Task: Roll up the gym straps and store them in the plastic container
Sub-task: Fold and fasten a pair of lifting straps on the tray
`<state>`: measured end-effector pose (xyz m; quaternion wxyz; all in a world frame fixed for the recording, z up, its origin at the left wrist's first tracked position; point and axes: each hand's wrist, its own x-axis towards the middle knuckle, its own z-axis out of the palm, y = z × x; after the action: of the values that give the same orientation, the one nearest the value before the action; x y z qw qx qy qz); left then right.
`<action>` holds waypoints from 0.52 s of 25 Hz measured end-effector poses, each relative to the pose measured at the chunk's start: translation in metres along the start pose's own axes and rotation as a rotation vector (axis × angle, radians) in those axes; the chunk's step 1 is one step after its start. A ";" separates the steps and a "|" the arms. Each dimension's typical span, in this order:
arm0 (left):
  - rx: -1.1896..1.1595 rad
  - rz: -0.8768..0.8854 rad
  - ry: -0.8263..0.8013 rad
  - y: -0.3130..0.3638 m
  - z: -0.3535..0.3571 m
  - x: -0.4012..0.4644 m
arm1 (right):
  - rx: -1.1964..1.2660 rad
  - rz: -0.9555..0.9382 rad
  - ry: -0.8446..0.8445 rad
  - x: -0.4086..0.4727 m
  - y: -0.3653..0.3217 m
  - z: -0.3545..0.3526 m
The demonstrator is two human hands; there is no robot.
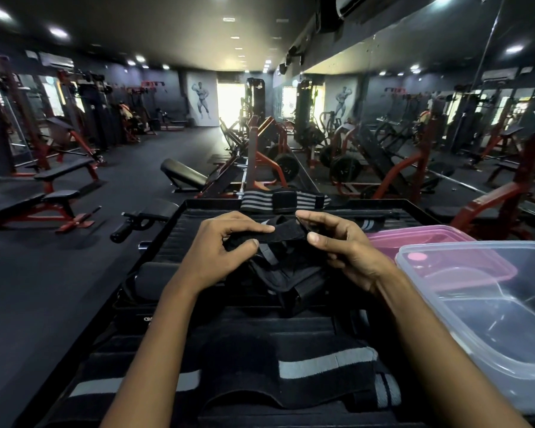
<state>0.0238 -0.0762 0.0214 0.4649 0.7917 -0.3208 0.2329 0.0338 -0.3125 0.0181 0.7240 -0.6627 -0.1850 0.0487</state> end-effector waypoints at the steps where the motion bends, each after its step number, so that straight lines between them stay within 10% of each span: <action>1: -0.001 0.009 0.010 0.000 0.002 0.000 | 0.000 -0.004 -0.003 0.000 0.000 0.000; 13: 0.019 0.035 -0.029 -0.004 0.006 0.001 | -0.017 -0.063 0.006 0.001 0.002 0.001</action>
<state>0.0278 -0.0802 0.0168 0.4484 0.7936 -0.3390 0.2326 0.0343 -0.3109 0.0161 0.7202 -0.6627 -0.2039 0.0222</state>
